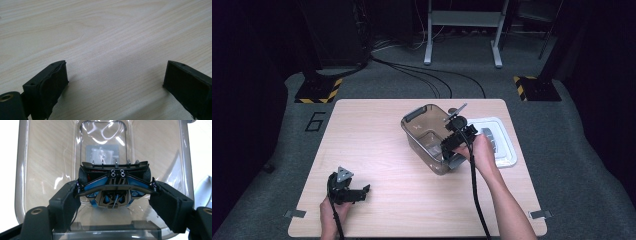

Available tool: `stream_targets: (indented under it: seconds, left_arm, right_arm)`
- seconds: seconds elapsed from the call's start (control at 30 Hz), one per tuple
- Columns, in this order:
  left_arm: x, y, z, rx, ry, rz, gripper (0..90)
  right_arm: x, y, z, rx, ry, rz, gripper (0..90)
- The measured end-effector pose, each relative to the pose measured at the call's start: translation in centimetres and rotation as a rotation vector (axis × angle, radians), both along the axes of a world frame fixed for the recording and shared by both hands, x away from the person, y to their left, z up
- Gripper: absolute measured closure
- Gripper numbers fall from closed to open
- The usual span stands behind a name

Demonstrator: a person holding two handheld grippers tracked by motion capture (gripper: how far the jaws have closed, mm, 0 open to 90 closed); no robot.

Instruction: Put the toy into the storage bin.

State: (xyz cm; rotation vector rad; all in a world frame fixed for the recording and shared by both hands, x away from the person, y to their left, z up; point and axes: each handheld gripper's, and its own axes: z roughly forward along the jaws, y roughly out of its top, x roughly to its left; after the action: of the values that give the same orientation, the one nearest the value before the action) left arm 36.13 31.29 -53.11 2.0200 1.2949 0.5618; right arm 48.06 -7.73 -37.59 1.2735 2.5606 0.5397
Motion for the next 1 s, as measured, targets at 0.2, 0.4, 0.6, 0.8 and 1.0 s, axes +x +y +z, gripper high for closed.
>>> stream_targets:
  seconds: [0.2, 0.4, 0.6, 0.8, 1.0]
  left_arm:
    - [0.0, 0.0, 0.0, 0.0, 0.0, 0.0, 5.0]
    - [0.0, 0.0, 0.0, 0.0, 0.0, 0.0, 5.0]
    - [0.0, 0.0, 0.0, 0.0, 0.0, 0.0, 5.0]
    - [0.0, 0.0, 0.0, 0.0, 0.0, 0.0, 5.1]
    - [0.0, 0.0, 0.0, 0.0, -0.001, 0.0, 5.0]
  right_arm:
    - [-0.1, -0.1, 0.2, -0.016, 0.023, 0.002, 23.7]
    - [-0.2, -0.3, 0.2, -0.019, 0.039, -0.001, 23.7]
    - [-0.1, -0.9, 0.2, -0.007, 0.058, -0.003, 23.6]
    - [-0.1, -1.0, 0.2, -0.002, 0.058, 0.002, 23.6]
    - [-0.5, -0.4, 0.2, -0.027, 0.045, 0.011, 23.5]
